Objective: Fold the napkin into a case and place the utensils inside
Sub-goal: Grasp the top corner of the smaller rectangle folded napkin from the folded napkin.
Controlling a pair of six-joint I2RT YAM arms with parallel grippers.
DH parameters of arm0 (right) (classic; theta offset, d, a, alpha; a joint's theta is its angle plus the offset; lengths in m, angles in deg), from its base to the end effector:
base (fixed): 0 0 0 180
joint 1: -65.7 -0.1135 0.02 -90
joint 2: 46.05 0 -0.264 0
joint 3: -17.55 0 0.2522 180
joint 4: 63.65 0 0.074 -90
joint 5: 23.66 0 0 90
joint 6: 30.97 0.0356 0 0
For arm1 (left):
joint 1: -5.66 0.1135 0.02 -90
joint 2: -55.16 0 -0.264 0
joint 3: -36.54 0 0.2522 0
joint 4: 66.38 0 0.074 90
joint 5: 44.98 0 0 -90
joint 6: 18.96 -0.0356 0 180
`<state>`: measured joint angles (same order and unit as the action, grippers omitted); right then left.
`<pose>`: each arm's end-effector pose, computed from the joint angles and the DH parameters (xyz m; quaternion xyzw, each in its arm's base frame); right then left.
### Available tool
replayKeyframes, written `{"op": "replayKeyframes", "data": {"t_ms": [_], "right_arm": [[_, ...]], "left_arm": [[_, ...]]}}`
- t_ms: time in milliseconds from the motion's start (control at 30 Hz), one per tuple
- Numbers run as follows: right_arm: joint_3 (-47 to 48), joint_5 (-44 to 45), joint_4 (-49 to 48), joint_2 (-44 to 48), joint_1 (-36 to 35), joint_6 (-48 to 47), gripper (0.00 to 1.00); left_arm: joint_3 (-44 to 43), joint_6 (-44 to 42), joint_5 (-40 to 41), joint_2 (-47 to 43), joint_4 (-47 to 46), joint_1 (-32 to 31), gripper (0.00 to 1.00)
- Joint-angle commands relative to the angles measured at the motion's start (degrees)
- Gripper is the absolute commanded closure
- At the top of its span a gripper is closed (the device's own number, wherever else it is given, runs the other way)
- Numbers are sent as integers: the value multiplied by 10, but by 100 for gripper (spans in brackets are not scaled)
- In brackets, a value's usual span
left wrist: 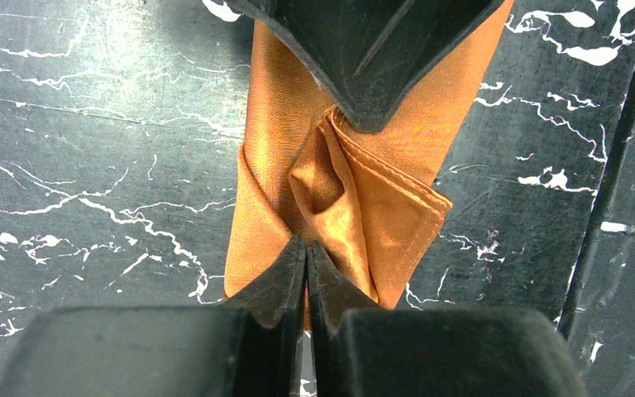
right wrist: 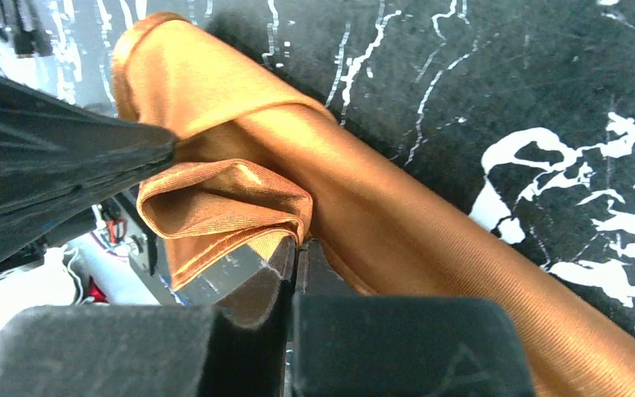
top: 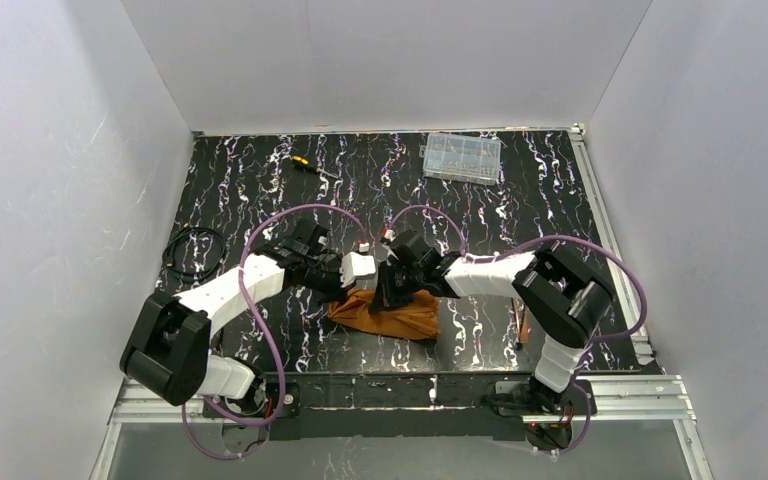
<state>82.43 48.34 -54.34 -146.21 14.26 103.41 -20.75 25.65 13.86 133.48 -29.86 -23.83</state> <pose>0.2091 0.2800 0.1520 -0.1164 0.9057 0.3796 0.1484 0.2155 -0.1430 0.1934 0.6219 0.6887 -0.2182 0.3022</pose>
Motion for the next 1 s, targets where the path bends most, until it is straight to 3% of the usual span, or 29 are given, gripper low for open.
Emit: {"op": "replayKeyframes", "data": {"t_ms": [0,467,500,667,833,967], "right_arm": [[26,5,17,-28,-1,-15,99],[35,0,26,-61,-2,-18,99],[34,0,26,-60,-2,-19,99],[31,-3,26,-60,-2,-22,99],[23,-9,16,-56,-2,-20,99],[17,-14,2,-54,-2,-17,99]], "left_arm": [[3,2,-24,-17,14,-3,100],[-46,24,-41,-14,61,-2,100],[-53,22,-40,-14,71,0,91],[-66,0,-70,-50,111,23,70],[-52,-83,-126,-100,179,29,64],[2,-87,-121,-116,125,4,59]]}}
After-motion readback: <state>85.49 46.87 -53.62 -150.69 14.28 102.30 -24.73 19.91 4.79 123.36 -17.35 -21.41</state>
